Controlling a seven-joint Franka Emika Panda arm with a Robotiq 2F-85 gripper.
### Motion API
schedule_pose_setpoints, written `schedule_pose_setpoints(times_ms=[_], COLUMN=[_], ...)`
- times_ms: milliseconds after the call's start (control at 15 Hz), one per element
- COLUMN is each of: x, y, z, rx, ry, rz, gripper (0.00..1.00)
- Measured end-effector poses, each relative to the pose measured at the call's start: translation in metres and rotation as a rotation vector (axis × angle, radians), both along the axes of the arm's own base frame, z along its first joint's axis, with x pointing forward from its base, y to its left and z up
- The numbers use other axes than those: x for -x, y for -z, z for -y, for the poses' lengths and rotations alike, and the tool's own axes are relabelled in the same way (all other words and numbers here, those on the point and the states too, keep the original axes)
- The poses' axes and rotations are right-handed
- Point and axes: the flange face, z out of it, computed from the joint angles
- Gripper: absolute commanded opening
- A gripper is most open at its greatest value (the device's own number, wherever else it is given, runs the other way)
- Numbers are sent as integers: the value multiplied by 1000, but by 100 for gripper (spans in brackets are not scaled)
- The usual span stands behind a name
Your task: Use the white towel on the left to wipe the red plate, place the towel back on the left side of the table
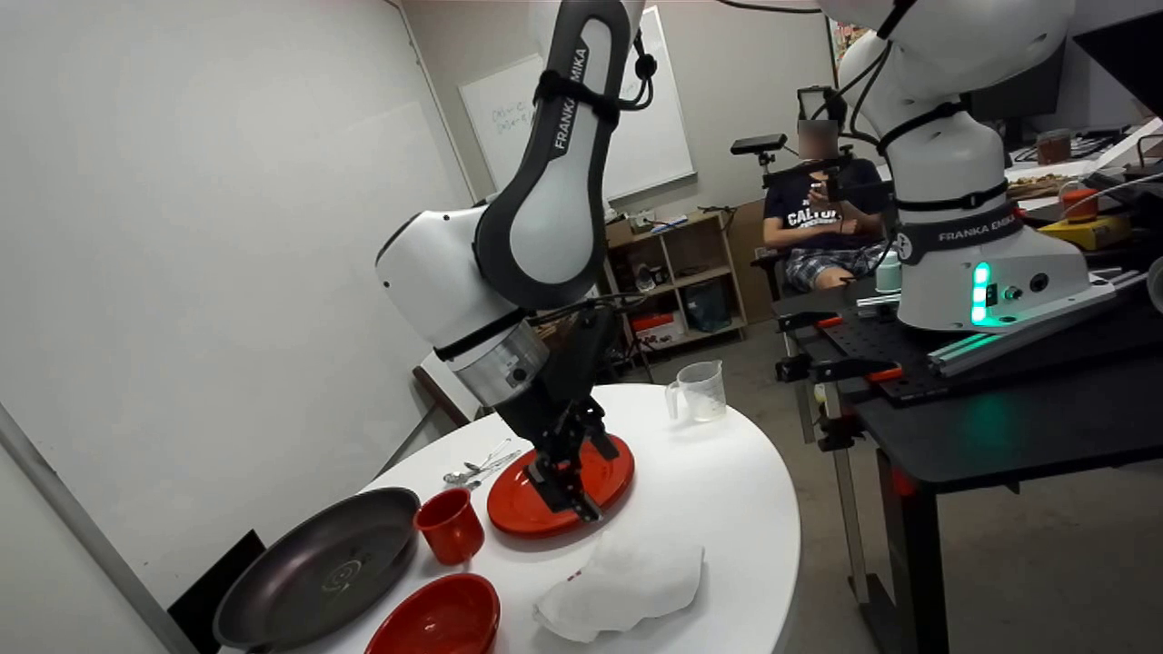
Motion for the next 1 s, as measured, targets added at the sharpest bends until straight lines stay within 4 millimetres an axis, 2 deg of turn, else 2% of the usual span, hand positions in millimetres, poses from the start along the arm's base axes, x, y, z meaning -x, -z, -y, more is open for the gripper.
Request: schedule_pose_setpoints(times_ms=[600, 1000], x=[25, 18], y=[54, 72], z=[-15, -32], rx=[32, 22], ry=[-21, -38], rz=[-139, -154], gripper=[100, 100])
